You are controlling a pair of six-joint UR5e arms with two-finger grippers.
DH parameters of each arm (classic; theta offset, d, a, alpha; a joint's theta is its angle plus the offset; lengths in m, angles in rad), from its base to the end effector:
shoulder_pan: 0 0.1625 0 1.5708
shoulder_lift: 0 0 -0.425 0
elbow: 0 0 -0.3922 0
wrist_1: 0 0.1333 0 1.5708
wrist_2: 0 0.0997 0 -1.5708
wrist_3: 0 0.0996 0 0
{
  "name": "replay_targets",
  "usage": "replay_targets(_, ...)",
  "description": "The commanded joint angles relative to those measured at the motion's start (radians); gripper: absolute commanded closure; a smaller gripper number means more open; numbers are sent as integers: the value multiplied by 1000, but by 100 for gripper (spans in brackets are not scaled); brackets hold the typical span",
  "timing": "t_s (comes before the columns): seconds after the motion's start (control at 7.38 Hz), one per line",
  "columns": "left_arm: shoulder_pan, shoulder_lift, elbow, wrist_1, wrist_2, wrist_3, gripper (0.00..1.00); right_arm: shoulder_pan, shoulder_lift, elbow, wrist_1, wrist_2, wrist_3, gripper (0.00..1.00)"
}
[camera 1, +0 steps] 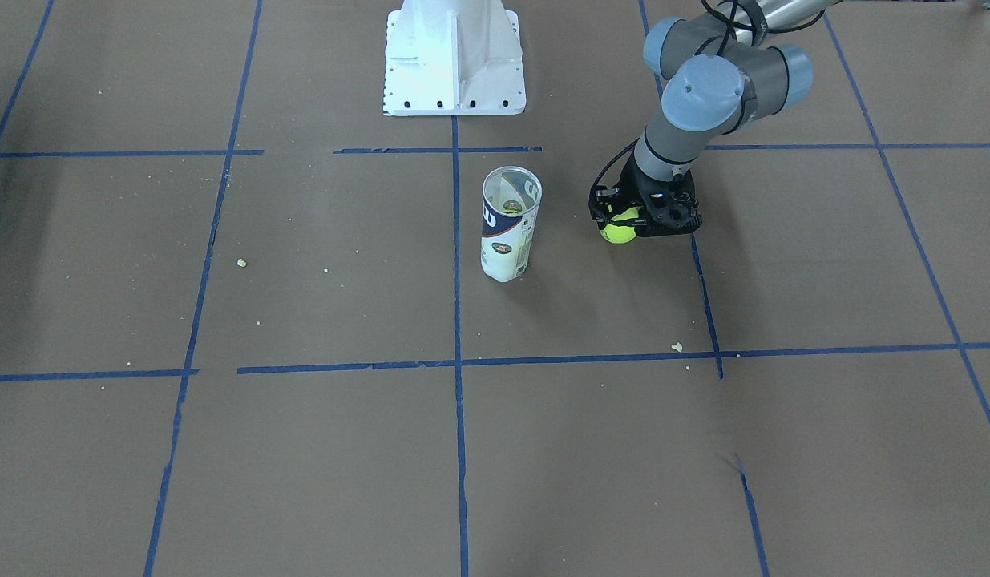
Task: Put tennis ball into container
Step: 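Lift the ball with the left gripper and carry it toward the clear can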
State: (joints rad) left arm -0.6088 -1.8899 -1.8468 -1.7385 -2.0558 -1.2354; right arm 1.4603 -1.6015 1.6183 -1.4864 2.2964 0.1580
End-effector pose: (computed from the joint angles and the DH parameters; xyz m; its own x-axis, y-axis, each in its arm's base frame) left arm 0.4352 -0.4093 0.3410 0.6395 -0.0909 -0.7634 0.0330 0.9953 -0.0908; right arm 0.0132 -0.4903 0.6448 0.7442 0.0083 0.6679 -0.0075 1.0000 -0.0041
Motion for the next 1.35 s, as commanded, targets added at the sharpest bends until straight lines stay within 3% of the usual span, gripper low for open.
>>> replay_targets(0.0, -54, 48, -208, 112, -6, 11, 100, 0, 0, 0, 0, 0, 0, 0)
replay_targets(0.14, -125, 14, -247, 242, -7, 69, 100, 0, 0, 0, 0, 0, 0, 0)
replay_targets(0.41, -195, -172, -275, 528, -14, 169, 100, 0, 0, 0, 0, 0, 0, 0)
replay_targets(0.68, -197, -259, -269, 568, -39, 169, 100, 0, 0, 0, 0, 0, 0, 0)
replay_targets(1.22, -166, -437, -115, 547, -121, 90, 100, 0, 0, 0, 0, 0, 0, 0)
